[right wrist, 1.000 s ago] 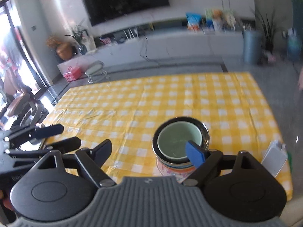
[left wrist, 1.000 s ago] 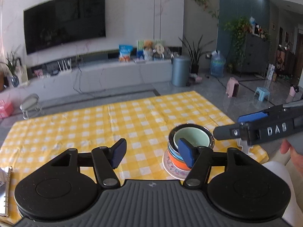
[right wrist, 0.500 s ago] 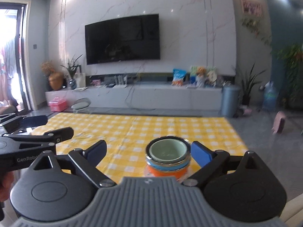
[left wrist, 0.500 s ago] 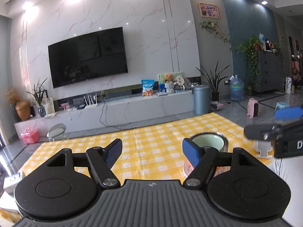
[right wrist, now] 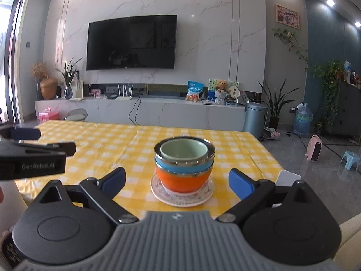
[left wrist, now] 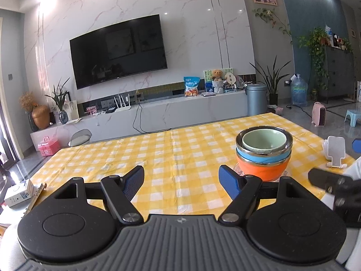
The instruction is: Organize plates and bowls
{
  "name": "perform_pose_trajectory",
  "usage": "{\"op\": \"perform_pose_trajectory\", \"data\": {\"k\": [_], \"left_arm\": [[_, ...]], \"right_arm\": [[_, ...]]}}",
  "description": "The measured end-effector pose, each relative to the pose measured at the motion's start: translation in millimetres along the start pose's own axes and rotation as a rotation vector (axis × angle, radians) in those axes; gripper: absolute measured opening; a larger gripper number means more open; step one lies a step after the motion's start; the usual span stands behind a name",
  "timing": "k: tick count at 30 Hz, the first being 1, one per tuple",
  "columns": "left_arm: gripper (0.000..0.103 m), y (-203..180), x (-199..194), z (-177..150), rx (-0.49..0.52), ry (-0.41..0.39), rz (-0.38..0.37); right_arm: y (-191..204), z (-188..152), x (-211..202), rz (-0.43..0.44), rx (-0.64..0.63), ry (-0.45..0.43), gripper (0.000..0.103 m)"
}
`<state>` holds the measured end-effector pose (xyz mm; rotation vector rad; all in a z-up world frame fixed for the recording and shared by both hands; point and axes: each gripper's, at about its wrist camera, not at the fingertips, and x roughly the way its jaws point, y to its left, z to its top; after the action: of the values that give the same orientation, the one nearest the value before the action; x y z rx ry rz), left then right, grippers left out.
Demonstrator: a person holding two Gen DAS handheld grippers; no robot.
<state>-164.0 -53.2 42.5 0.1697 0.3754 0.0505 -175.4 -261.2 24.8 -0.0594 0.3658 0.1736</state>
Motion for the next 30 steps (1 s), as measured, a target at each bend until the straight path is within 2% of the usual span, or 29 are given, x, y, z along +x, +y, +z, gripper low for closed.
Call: {"op": "perform_pose_trajectory", "data": {"k": [4,11,30], "left_arm": [[0.088,-3.3,8.7,-9.7,0.011,0.035,-0.001],[0.088,-0.3,16.5,-15.3,0.01,0.085,-0.014],[0.088,6.9,14.5,-11.6,-0.003,0.094,-0.017]], "right_arm": [[-6.6,-8.4,12.9,0.026,0.064,0.041,0.096],[-6.8,-19.3,23.8,-0.001,0.13,0.059,0.096],[-3.1,-23.2,25.9,-0.004,0.117,0.071,0.096]]}}
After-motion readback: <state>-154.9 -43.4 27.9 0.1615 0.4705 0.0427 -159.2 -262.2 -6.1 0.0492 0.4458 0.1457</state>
